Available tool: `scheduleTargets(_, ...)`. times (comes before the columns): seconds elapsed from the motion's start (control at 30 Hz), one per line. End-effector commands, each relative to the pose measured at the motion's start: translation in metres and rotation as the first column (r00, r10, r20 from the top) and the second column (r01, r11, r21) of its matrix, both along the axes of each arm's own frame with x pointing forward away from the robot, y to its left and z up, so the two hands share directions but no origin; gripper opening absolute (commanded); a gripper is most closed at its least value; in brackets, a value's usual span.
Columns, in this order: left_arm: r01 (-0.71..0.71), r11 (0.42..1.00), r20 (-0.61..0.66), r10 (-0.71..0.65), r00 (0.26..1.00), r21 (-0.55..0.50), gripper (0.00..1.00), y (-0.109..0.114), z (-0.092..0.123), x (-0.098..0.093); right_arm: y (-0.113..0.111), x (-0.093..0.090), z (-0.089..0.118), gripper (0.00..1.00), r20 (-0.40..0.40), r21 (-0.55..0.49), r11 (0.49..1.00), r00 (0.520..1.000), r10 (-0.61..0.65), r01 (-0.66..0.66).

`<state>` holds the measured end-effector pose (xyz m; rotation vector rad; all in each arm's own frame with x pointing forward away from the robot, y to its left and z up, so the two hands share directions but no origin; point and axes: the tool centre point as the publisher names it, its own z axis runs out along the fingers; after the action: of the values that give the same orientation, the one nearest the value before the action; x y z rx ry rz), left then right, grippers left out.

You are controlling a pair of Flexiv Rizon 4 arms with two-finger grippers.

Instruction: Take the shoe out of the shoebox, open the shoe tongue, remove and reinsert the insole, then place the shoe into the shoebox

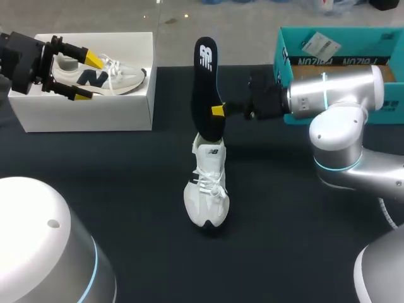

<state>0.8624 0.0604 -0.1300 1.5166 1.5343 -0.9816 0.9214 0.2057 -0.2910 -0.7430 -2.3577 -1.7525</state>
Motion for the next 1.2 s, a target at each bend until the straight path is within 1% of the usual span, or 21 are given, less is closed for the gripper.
scheduleTargets(0.03, 0.0, 1.0, 0.0, 0.0, 1.0, 0.005, 1.0, 0.0, 0.001, 0.0, 0.001, -0.003, -0.007, 0.0, 0.004, 0.009, 1.0, 1.0, -0.005, 0.005)
scheduleTargets(0.23, 0.0, 1.0, 0.0, 0.0, 1.0, 0.005, 1.0, 0.0, 0.001, 0.0, 0.001, -0.006, -0.007, 0.0, 0.0, 0.004, 1.0, 1.0, -0.001, 0.001)
scheduleTargets(0.37, 0.0, 1.0, 0.0, 0.0, 1.0, 0.005, 1.0, 0.0, 0.001, 0.0, 0.006, -0.009, 0.006, 0.0, 0.01, 0.036, 0.999, 1.0, -0.002, 0.001)
scheduleTargets(0.5, 0.0, 1.0, 0.0, 0.0, 1.0, 0.005, 1.0, 0.0, 0.001, 0.0, 0.014, -0.011, 0.011, 0.0, 0.013, 0.057, 0.998, 1.0, 0.004, -0.005)
scheduleTargets(0.6, 0.0, 1.0, 0.0, 0.0, 1.0, 0.005, 1.0, 0.0, 0.001, 0.0, 0.023, -0.016, 0.012, 0.0, 0.002, 0.075, 0.997, 1.0, 0.021, -0.021)
scheduleTargets(0.73, 0.0, 1.0, 0.0, 0.0, 1.0, 0.005, 1.0, 0.0, 0.001, 0.0, 0.037, -0.023, 0.017, 0.0, 0.009, 0.088, 0.994, 0.998, 0.057, -0.058)
scheduleTargets(0.87, 0.0, 1.0, 0.0, 0.0, 1.0, 0.005, 1.0, 0.0, 0.001, 0.0, 0.043, -0.028, 0.012, 0.0, -0.008, 0.082, 0.994, 0.997, 0.079, -0.078)
scheduleTargets(1.03, 0.0, 1.0, 0.0, 0.0, 1.0, 0.005, 1.0, 0.0, 0.001, 0.0, 0.043, -0.04, 0.002, 0.0, -0.035, 0.067, 0.993, 0.995, 0.096, -0.093)
scheduleTargets(1.2, 0.0, 1.0, 0.0, 0.0, 1.0, 0.005, 1.0, 0.0, 0.001, 0.0, 0.042, -0.041, 0.002, 0.0, -0.038, 0.06, 0.994, 0.995, 0.095, -0.093)
